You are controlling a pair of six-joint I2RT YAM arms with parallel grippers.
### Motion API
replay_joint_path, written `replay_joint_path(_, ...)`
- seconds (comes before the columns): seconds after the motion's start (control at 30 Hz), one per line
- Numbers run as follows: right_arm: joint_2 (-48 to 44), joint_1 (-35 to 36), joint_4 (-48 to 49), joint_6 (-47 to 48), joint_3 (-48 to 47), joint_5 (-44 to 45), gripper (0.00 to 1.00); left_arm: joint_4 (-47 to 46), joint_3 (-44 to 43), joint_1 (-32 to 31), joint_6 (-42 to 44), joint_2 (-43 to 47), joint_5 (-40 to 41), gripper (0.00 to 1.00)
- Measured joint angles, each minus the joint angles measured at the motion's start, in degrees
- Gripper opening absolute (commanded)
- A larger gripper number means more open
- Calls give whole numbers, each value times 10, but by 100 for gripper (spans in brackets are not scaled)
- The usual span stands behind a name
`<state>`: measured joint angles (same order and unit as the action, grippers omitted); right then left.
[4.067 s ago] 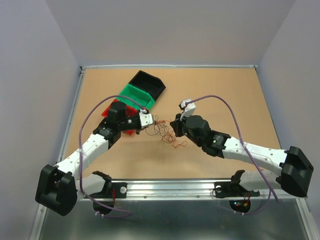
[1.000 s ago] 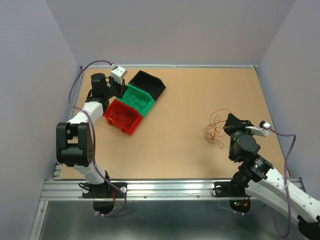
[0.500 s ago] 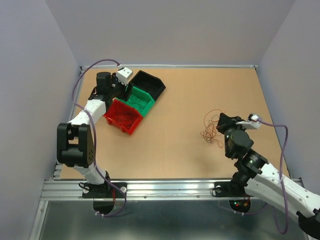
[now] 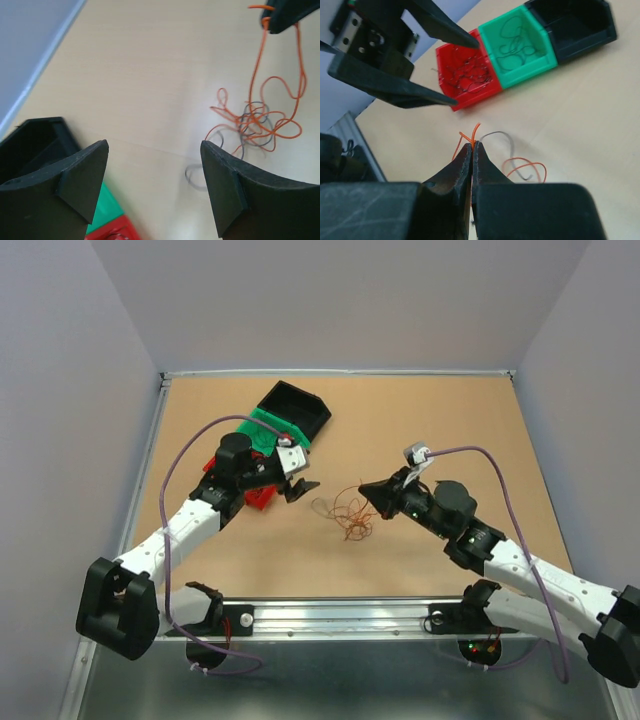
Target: Untangle the cables
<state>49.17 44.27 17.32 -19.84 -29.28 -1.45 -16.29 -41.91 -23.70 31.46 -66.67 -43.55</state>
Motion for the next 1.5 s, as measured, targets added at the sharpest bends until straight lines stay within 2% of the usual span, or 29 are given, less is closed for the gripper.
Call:
replay_joint_path(0.1, 35, 0, 10, 5, -13, -61, 0, 1, 21, -10, 9, -5, -35, 89)
replay_joint_path(0.33, 76, 13, 25, 11, -21, -111, 1, -12, 23, -10, 15, -6, -110, 89)
replay_joint_path(0.6, 111, 31, 30, 17, -27, -110, 0, -9, 23, -15, 17, -10, -166, 87)
replay_joint_path(0.83, 121, 38, 37, 19, -28, -92, 1, 50, 12, -30, 63, -27, -208, 87)
replay_joint_path(0.87, 124, 39, 39, 19, -28, -90, 0, 60, 10, -33, 70, -29, -212, 83)
replay_joint_path(0.9, 125, 40, 39, 19, -28, -88, 1, 68, 7, -33, 74, -30, -215, 72)
replay_joint_path(1.0, 128, 42, 42, 19, -28, -83, 1, 82, -3, -39, 85, -42, -219, 50)
replay_joint_path(1.03, 128, 43, 42, 19, -28, -83, 1, 91, -11, -45, 91, -51, -216, 34)
replay_joint_path(1.1, 129, 45, 44, 19, -28, -80, 1, 99, -18, -51, 92, -63, -210, 21)
replay_joint_path(1.13, 131, 45, 47, 19, -28, -80, 2, 102, -21, -54, 98, -70, -207, 8)
replay_joint_path(1.17, 132, 46, 49, 19, -28, -80, 2, 106, -22, -56, 101, -74, -204, 3)
replay_joint_path(1.2, 136, 46, 52, 19, -28, -80, 2, 111, -22, -57, 104, -76, -200, 0)
replay_joint_path(1.33, 150, 46, 63, 19, -28, -80, 2, 120, -24, -58, 106, -76, -193, 0)
replay_joint_path(1.4, 156, 46, 68, 20, -28, -80, 6, 126, -26, -58, 105, -75, -190, 0)
replay_joint_path(1.43, 158, 46, 74, 21, -28, -80, 14, 129, -28, -58, 105, -73, -187, 0)
replay_joint_path(1.47, 159, 46, 76, 22, -28, -80, 38, 133, -30, -58, 104, -69, -180, 0)
replay_joint_path(1.5, 159, 46, 82, 21, -28, -82, 47, 136, -32, -58, 103, -63, -174, 0)
